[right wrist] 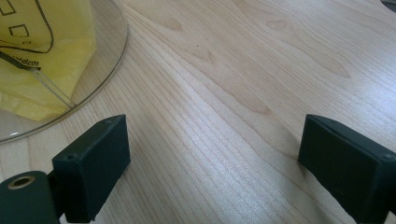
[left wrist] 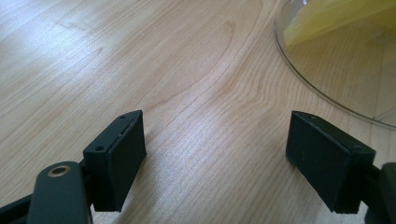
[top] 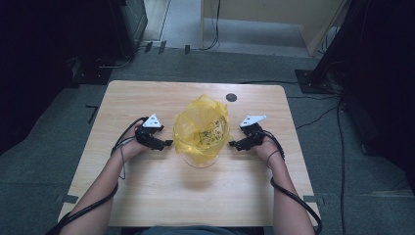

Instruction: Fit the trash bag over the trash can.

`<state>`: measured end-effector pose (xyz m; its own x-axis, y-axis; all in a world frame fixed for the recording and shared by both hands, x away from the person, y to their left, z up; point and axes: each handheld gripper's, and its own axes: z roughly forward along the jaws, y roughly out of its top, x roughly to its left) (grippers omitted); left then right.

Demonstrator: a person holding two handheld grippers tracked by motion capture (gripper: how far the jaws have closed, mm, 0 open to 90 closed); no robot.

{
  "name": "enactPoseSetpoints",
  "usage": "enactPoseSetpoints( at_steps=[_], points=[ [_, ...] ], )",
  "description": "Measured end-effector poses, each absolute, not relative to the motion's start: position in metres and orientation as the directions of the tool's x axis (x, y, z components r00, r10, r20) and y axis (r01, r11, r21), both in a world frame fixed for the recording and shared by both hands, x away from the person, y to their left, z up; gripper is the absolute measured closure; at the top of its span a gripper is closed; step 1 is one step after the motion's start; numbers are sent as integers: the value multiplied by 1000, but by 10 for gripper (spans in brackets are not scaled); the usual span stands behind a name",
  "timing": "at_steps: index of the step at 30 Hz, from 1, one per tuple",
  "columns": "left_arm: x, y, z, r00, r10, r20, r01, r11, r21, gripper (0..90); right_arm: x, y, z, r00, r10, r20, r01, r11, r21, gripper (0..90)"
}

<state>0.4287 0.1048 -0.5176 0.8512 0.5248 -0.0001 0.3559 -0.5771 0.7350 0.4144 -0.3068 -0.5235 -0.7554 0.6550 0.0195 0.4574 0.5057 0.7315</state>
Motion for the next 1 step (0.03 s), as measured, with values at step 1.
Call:
enactPoseSetpoints(
  at_steps=[1],
  points=[
    [429,105,-518,851,525,0,356,-577,735,194,414,-307,-524,-755,655,19,457,506,732,87]
  ],
)
